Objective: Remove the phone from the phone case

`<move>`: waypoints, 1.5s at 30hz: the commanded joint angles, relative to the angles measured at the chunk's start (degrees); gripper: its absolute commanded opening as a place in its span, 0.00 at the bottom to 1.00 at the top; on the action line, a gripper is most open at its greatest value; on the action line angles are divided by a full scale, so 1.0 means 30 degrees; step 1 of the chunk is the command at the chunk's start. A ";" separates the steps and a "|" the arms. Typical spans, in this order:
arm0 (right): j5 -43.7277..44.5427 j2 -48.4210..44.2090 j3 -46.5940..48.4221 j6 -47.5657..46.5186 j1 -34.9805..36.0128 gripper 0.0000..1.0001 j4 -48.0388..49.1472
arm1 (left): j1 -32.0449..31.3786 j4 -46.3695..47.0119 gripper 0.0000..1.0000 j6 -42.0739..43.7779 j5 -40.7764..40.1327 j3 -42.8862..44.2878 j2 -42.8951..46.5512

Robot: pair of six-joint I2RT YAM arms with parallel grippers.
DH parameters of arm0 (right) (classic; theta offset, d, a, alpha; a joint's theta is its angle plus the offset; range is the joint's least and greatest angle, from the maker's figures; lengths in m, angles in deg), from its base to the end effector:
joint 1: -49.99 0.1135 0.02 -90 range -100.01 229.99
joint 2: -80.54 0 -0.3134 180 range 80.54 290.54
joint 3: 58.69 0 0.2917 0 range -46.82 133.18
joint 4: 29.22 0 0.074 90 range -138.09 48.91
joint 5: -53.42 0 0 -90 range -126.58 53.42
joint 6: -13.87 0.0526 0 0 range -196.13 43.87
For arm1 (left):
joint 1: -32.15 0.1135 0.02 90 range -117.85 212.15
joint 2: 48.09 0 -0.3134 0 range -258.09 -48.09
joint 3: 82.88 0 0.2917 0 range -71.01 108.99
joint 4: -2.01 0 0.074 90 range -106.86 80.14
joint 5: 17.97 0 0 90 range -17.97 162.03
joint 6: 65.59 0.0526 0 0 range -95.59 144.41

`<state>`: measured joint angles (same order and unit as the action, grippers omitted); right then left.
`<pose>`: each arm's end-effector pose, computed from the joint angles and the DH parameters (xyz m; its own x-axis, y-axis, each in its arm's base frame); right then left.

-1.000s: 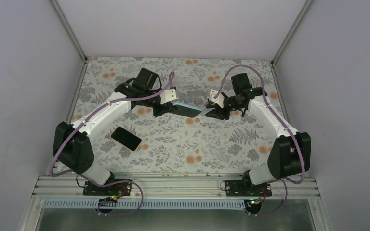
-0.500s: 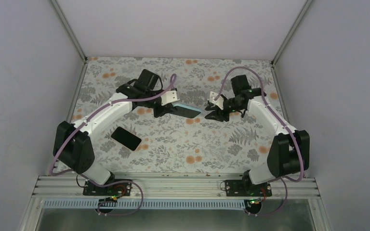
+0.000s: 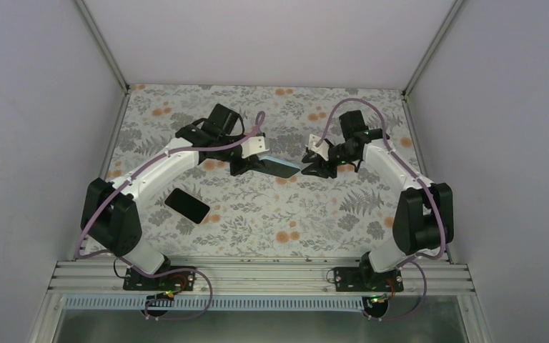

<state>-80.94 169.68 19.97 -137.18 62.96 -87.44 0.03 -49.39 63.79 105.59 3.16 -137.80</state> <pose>0.3257 0.1127 0.2698 -0.0825 -0.6610 -0.7458 -0.9919 0.1267 -0.0025 0.3038 -0.2251 0.3116 -0.0855 0.6779 -0.7301 0.9902 0.1389 0.0130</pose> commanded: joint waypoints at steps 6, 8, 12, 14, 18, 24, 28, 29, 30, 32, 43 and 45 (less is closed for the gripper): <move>-0.0554 0.0216 0.0216 0.0281 -0.0029 0.42 0.0700 | -0.0199 0.0195 0.02 -0.0074 0.1230 0.1288 -0.0034; -0.0211 0.0116 0.0127 0.0663 -0.0046 0.42 0.1287 | -0.0192 0.0140 0.02 -0.0020 0.1235 0.1292 0.0073; 0.0282 0.0309 0.0231 0.1071 -0.0018 0.41 0.1845 | -0.0258 -0.0037 0.02 0.0071 0.1378 0.1291 0.0200; 0.0439 0.0290 0.0226 0.1193 -0.0024 0.41 0.2125 | -0.0293 -0.0244 0.02 0.0188 0.1353 0.1277 0.0141; 0.0807 0.0292 0.0389 0.0829 -0.0032 0.40 0.1959 | -0.0361 -0.0419 0.02 0.0419 0.1264 0.1108 0.0174; 0.1759 0.0654 0.1138 -0.0380 -0.0072 0.42 0.0686 | -0.0782 -0.1017 0.02 0.0928 0.0931 0.1021 0.0385; 0.2817 0.0989 0.1750 -0.0637 -0.0054 0.41 0.0719 | -0.1897 -0.2104 0.02 0.1299 0.0190 0.1367 0.0323; 0.3117 0.1077 0.1911 -0.0395 -0.0070 0.39 0.0996 | -0.2159 -0.2446 0.02 0.1316 0.0068 0.1492 0.0308; 0.3242 0.1164 0.2081 -0.0292 -0.0075 0.38 0.1107 | -0.2405 -0.2532 0.02 0.1256 -0.0002 0.1584 0.0313; 0.3155 0.1422 0.2377 -0.0257 -0.0071 0.38 0.1218 | -0.2746 -0.2635 0.02 0.1147 0.0171 0.1721 0.0416; 0.4495 0.2387 0.3316 -0.1292 -0.0057 0.45 0.1294 | -0.4462 -0.4462 0.02 0.1477 -0.0046 0.2522 -0.0069; 0.4942 0.2815 0.3694 -0.1512 -0.0061 0.47 0.1242 | -0.4795 -0.4798 0.02 0.1494 -0.0138 0.2845 -0.0249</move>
<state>-72.15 175.21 26.39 -139.65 63.42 -92.69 -9.44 -55.21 64.71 92.87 9.13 -138.09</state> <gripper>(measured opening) 0.454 0.128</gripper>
